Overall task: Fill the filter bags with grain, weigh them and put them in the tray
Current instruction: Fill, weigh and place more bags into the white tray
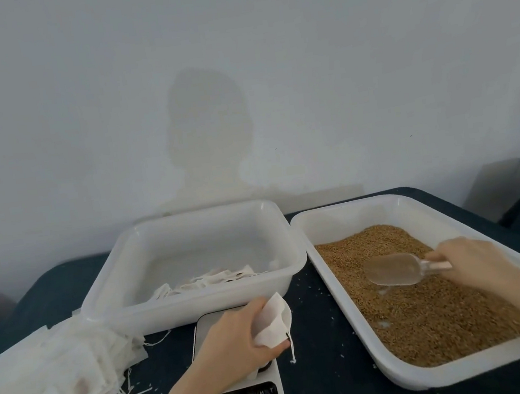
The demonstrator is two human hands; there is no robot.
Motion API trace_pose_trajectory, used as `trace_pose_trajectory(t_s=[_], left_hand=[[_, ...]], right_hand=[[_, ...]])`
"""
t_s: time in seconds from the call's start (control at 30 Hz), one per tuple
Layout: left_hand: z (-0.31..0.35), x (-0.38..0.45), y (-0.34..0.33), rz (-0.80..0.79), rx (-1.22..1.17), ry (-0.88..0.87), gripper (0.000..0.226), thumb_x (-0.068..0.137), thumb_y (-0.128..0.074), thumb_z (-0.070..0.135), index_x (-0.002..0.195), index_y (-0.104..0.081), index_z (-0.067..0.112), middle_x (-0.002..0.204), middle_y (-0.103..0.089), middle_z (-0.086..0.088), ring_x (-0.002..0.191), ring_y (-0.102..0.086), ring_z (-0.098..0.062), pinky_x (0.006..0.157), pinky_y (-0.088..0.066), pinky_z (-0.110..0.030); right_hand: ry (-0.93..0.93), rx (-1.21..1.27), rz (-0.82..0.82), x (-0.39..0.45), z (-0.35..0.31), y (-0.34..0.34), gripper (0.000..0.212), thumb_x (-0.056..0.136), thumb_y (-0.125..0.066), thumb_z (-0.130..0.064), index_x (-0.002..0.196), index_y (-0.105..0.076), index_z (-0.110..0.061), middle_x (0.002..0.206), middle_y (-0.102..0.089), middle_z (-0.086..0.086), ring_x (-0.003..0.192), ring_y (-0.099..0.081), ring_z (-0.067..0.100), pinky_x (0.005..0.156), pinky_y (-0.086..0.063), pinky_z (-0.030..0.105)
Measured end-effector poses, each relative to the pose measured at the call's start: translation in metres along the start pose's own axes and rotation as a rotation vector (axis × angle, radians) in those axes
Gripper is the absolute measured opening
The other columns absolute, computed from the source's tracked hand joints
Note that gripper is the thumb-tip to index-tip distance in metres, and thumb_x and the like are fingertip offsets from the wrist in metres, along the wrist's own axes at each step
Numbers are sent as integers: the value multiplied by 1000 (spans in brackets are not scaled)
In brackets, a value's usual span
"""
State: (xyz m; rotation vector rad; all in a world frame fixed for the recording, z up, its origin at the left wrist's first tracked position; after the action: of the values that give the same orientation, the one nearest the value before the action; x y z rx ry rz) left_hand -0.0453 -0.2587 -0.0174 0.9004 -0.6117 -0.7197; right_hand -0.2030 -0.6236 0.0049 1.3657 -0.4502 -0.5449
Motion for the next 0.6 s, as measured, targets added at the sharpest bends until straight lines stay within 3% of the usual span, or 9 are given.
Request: trace_pose_trajectory(t_s=[0.1,0.23,0.33,0.43,0.5,0.6], left_hand=[[1,0,0,11,15,-17,35,64,-57,68,73,-37,41,61,-50,20,65,-48,1,59,-36,-17],[-1,-1,-1,-4,-27,-10,36,66,-61,64,73,-37,38,62,-50,17,63,-46,-4,60,-37,-21],[-1,-2,-1,-12,-42,-4,34,68,-63,61,73,-37,39,63,-50,17,65,-46,-5,61,-38,-21],[-1,-3,-2,-23,-27,0,35,70,-64,60,74,-37,38,66,-51,16,68,-47,-6,66,-41,-24],[-2,-3,-1,-20,-14,4,35,70,-64,59,76,-37,39,66,-50,16,68,-46,-5,68,-41,-24],[-4,-4,3,4,-34,18,31,72,-64,57,89,-43,43,66,-49,18,65,-46,-1,63,-37,-20]], right_hand=[[58,160,-135,4,2,-10,30,88,-65,-24,84,-67,-54,65,-66,-18,50,-52,-3,45,-37,11],[152,401,-248,-1,-7,-20,43,80,-69,-4,88,-70,-47,76,-71,-16,59,-60,-2,60,-51,17],[224,465,-334,-3,-20,-26,42,80,-69,-3,97,-71,-41,76,-70,-23,58,-59,-7,59,-46,10],[245,527,-365,-3,-22,-28,38,81,-71,-7,100,-69,-39,80,-70,-27,70,-63,-9,64,-47,10],[235,593,-355,-3,-17,-27,35,81,-71,-8,98,-71,-39,85,-72,-20,77,-66,-2,69,-49,13],[202,682,-303,-3,-5,-24,31,82,-71,-9,103,-73,-31,93,-75,-5,84,-67,19,82,-55,28]])
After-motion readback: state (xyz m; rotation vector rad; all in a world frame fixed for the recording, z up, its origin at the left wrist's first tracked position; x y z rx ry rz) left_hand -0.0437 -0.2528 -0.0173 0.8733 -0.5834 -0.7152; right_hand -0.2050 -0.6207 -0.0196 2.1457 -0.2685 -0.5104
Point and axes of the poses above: each hand's wrist, its own x-axis towards the middle knuckle, its own y-axis out of the back of the hand, z = x × y, the point moved 5 cm from there along x, towards the middle knuckle
